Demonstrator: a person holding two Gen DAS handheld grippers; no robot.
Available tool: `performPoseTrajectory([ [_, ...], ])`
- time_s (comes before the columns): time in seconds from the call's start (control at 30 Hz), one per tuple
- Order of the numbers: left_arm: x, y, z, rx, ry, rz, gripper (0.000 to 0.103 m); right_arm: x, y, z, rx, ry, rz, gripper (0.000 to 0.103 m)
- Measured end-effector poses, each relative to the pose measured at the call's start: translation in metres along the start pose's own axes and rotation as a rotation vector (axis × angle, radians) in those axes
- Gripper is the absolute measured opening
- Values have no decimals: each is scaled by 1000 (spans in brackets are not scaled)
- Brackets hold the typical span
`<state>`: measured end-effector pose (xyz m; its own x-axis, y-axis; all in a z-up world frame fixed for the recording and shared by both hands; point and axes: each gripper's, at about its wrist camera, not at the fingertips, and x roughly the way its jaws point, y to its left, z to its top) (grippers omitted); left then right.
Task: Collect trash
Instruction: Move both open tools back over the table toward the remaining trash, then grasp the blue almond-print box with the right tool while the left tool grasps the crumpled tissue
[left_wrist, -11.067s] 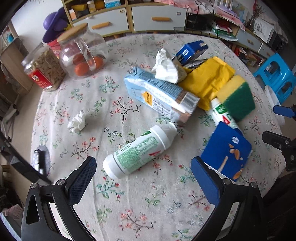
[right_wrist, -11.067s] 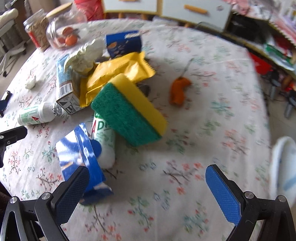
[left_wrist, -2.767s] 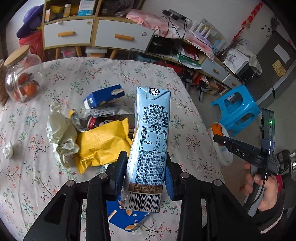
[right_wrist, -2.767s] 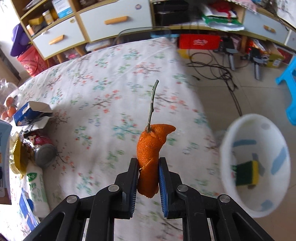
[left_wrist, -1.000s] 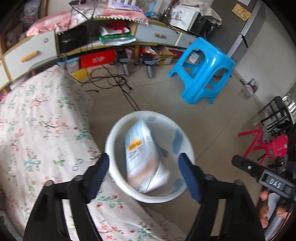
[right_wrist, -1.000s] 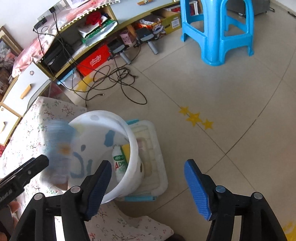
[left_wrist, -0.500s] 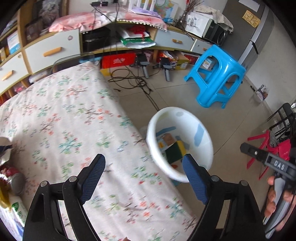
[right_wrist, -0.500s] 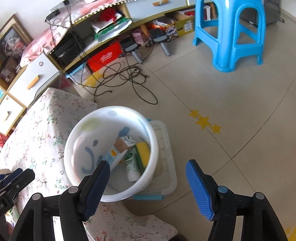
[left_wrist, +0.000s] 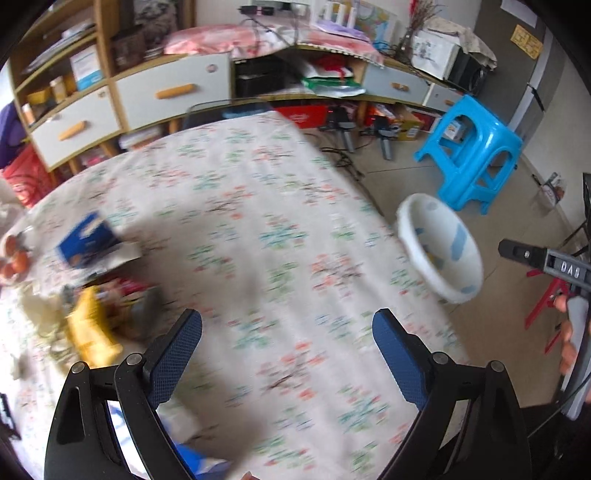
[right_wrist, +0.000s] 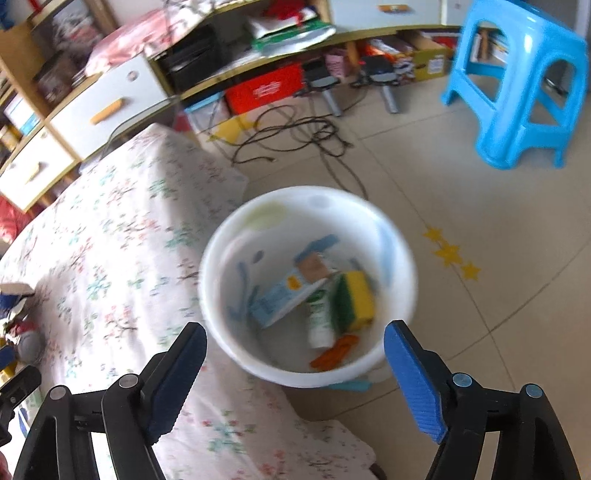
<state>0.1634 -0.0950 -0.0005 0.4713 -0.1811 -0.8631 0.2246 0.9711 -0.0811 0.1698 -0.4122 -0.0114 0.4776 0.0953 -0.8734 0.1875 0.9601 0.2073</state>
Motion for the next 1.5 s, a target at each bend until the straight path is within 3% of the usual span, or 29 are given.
performPoseTrajectory([
  [0.33,-34,103,-37,-114,-16,93,95,14,73,-3,-114,32,52,88],
  [0.47,-42,151,-59,-196,-11,147,95,24,112,-15,-179,66,80,88],
  [0.8,-53,236,-129,-374,76,180,95,40,219,-67,-418,134,134,88],
  [1.17,-60,283,-182,-454,102,218,95,38,304,-156,-681,171,213,88],
  [1.5,-67,313,-212,-503,104,241,95,56,333,-195,-805,181,163,88],
])
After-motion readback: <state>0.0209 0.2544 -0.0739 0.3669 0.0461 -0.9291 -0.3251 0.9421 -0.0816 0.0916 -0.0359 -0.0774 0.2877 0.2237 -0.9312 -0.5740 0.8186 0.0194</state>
